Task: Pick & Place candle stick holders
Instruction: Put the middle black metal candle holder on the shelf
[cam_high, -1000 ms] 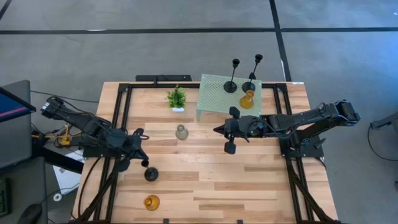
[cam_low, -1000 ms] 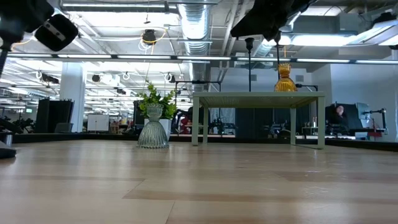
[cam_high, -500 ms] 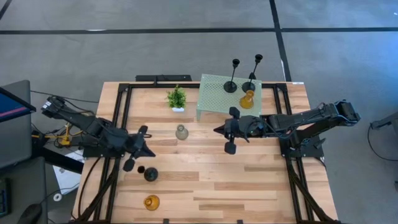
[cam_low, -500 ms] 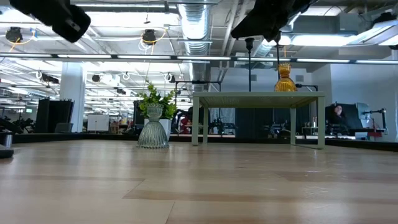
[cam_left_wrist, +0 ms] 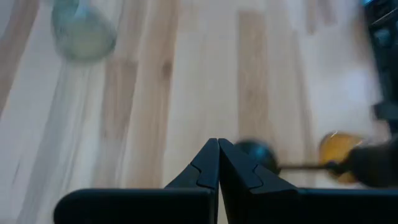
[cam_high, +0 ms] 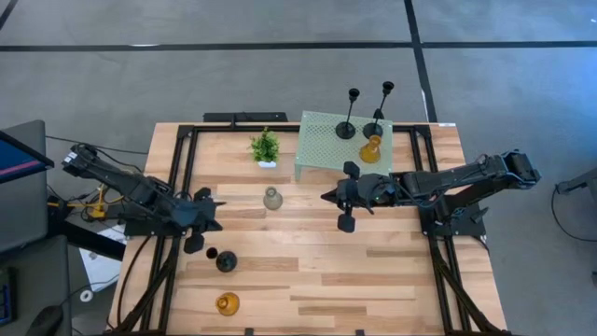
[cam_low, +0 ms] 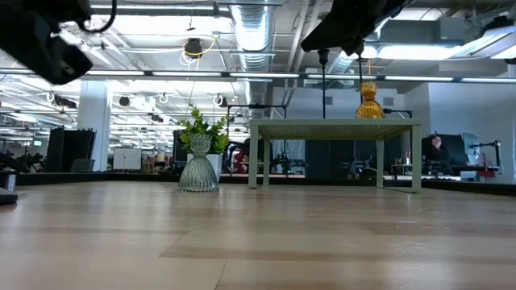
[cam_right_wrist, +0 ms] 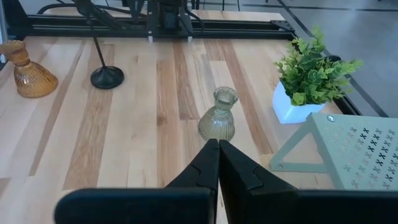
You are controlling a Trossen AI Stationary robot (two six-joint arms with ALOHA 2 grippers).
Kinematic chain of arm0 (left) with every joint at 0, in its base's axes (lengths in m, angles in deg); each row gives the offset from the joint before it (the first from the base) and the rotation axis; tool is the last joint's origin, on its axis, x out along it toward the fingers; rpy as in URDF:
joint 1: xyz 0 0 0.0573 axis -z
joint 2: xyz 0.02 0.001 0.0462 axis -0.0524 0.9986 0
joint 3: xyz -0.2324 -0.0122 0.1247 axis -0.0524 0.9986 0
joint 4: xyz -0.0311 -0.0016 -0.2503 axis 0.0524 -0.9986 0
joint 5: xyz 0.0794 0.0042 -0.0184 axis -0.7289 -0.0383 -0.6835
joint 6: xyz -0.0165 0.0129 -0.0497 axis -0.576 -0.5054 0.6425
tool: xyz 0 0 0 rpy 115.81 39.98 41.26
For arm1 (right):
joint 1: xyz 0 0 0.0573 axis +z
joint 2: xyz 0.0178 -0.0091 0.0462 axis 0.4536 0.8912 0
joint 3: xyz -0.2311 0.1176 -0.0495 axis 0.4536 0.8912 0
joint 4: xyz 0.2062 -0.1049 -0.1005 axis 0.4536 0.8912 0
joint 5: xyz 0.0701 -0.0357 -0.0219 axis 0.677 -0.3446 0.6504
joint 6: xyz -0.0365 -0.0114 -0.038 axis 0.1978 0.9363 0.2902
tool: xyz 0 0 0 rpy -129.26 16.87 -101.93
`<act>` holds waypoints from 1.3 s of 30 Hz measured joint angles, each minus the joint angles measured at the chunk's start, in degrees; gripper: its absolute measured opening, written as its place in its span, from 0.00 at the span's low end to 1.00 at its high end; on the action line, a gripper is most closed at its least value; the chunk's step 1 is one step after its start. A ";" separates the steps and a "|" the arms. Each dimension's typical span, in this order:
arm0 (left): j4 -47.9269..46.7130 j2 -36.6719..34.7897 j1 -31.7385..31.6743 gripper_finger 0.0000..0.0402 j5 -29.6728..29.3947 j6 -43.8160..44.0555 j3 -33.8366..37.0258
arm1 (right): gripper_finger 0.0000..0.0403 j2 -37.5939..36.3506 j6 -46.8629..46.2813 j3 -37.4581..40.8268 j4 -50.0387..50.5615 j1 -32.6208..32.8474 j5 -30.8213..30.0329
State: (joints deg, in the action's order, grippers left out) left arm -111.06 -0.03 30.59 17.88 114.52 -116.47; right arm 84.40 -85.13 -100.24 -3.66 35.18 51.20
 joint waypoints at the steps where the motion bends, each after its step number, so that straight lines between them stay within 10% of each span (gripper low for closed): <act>1: -1.57 0.02 0.00 0.01 0.46 0.65 0.00 | 0.00 0.00 -0.02 0.00 0.00 0.00 -0.01; 12: -1.75 0.01 0.01 0.01 13.19 5.02 5.20 | 0.00 0.00 -3.03 0.00 -0.02 0.02 0.00; 29: 3.95 0.16 0.01 0.03 13.70 6.45 7.54 | 0.00 0.00 -3.01 0.00 -0.80 0.02 0.00; 39: 14.31 5.65 0.01 0.19 23.66 6.41 9.75 | 0.00 0.00 -2.54 0.00 0.17 0.02 0.00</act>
State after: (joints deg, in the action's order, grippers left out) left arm -96.75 5.62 30.60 41.54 120.93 -106.72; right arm 84.40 -87.67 -100.24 -3.48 35.20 51.20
